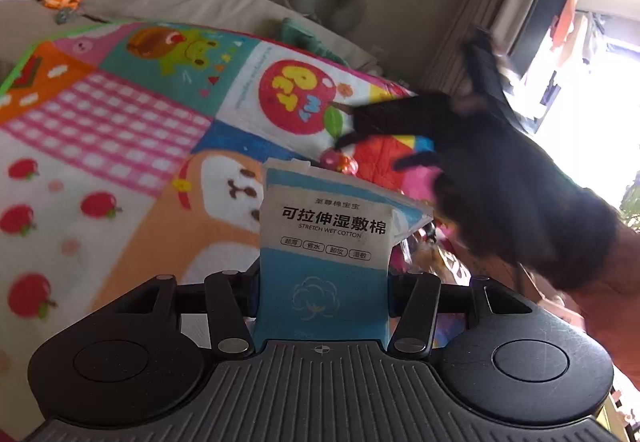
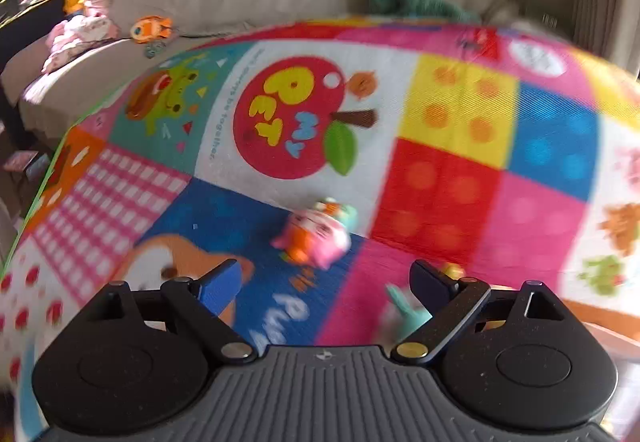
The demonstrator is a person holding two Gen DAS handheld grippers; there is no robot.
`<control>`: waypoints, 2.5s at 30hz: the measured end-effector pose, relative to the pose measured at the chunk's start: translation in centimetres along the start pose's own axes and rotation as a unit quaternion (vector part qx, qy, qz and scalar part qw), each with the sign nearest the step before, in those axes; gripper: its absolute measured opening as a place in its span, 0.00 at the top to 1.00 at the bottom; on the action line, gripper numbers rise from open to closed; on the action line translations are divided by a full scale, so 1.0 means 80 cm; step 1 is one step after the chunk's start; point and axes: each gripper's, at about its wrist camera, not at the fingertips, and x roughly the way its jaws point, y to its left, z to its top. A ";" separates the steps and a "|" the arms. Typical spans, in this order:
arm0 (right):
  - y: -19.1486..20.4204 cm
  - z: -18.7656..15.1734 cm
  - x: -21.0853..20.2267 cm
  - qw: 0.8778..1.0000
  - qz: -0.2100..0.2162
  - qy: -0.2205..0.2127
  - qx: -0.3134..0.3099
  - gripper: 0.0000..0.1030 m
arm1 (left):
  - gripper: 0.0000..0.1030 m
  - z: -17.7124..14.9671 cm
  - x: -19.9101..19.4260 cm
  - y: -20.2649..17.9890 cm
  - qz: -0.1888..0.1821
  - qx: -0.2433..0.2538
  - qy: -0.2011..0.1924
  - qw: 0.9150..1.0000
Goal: Organize objects
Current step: 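Grasp the pink pig toy with the right tool while the left tool lifts the cotton pack, then place the cotton pack into the box with the left tool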
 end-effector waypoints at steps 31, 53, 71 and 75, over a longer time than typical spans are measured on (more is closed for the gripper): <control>-0.037 -0.096 -0.117 0.998 -0.002 0.047 -0.030 0.56 | 0.45 -0.010 0.007 0.002 -0.009 -0.004 0.011 1.000; -0.163 -0.361 -0.326 0.994 -0.037 -0.037 0.093 0.55 | 0.45 -0.054 -0.007 -0.245 -0.104 0.144 0.177 0.968; -0.192 -0.427 -0.355 0.982 -0.044 -0.133 0.125 0.55 | 0.44 -0.049 0.244 -0.400 -0.009 0.148 0.212 0.966; -0.199 -0.432 -0.350 0.981 -0.048 -0.134 0.128 0.55 | 0.41 -0.064 0.231 -0.391 -0.004 0.173 0.240 0.955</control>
